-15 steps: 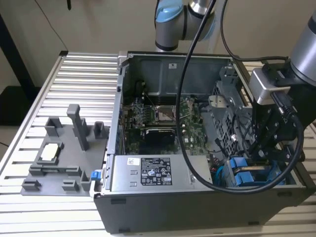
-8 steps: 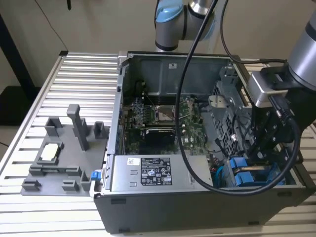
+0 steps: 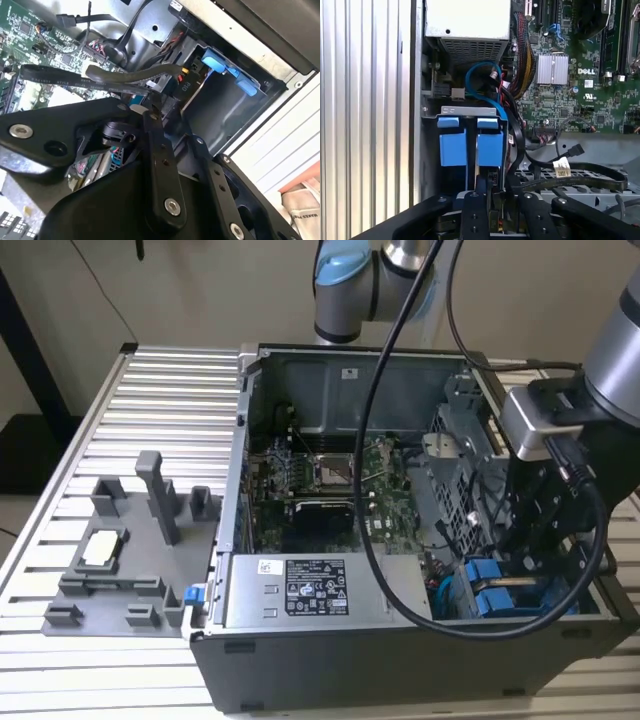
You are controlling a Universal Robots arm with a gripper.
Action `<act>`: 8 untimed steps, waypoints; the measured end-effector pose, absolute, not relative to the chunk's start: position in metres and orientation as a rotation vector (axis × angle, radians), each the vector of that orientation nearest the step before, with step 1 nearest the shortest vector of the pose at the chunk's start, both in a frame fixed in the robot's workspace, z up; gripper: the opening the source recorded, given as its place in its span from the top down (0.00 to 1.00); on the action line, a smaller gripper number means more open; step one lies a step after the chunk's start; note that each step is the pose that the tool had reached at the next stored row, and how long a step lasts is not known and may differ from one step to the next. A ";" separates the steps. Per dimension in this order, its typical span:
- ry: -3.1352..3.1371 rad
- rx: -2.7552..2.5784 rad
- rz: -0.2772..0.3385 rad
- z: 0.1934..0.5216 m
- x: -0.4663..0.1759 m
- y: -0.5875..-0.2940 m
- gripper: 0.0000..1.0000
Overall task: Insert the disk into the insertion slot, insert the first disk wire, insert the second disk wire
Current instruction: 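Insert the second disk wire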
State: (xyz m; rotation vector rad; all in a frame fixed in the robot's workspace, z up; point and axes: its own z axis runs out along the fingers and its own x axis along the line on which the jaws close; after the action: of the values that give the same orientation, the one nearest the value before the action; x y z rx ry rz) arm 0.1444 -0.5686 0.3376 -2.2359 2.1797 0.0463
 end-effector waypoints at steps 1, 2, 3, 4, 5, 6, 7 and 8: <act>2.180 -2.236 0.049 0.338 0.144 -0.569 0.69; 2.181 -2.237 0.050 0.339 0.144 -0.570 0.69; 2.182 -2.238 0.051 0.339 0.144 -0.570 0.69; 2.181 -2.237 0.052 0.340 0.144 -0.570 0.69; 2.182 -2.238 0.053 0.343 0.144 -0.570 0.69; 2.181 -2.237 0.054 0.345 0.144 -0.570 0.69; 2.181 -2.237 0.054 0.348 0.144 -0.570 0.69; 2.182 -2.238 0.054 0.353 0.144 -0.570 0.69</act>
State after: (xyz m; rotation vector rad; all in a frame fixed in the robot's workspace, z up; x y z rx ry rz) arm 0.1444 -0.5703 0.3525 -2.2375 2.1816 0.0541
